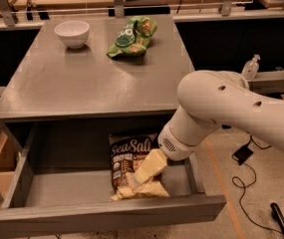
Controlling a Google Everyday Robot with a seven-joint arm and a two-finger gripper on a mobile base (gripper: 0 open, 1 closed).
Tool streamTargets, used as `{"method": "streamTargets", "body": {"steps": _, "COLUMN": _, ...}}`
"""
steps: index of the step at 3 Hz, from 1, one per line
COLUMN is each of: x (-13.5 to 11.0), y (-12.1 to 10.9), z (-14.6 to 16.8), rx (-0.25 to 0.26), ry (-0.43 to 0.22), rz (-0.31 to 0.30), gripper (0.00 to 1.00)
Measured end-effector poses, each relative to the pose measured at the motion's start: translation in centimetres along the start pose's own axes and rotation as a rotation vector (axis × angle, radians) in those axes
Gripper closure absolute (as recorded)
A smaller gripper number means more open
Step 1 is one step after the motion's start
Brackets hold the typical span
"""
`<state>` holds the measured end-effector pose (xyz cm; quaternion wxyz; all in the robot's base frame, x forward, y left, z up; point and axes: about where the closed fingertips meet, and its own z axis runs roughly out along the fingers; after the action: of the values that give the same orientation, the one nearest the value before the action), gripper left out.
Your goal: Pick brown chip bag from top drawer and place on counter
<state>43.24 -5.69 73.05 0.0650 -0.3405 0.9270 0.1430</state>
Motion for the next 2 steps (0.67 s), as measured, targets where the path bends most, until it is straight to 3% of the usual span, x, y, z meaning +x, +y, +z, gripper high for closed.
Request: {"method": "streamTargets", "body": {"steps": 2, "x": -2.6, "y": -1.2, "z": 4.9, "rx": -0.078, "ry": -0.008, "rz": 0.101, "gripper": 0.0}}
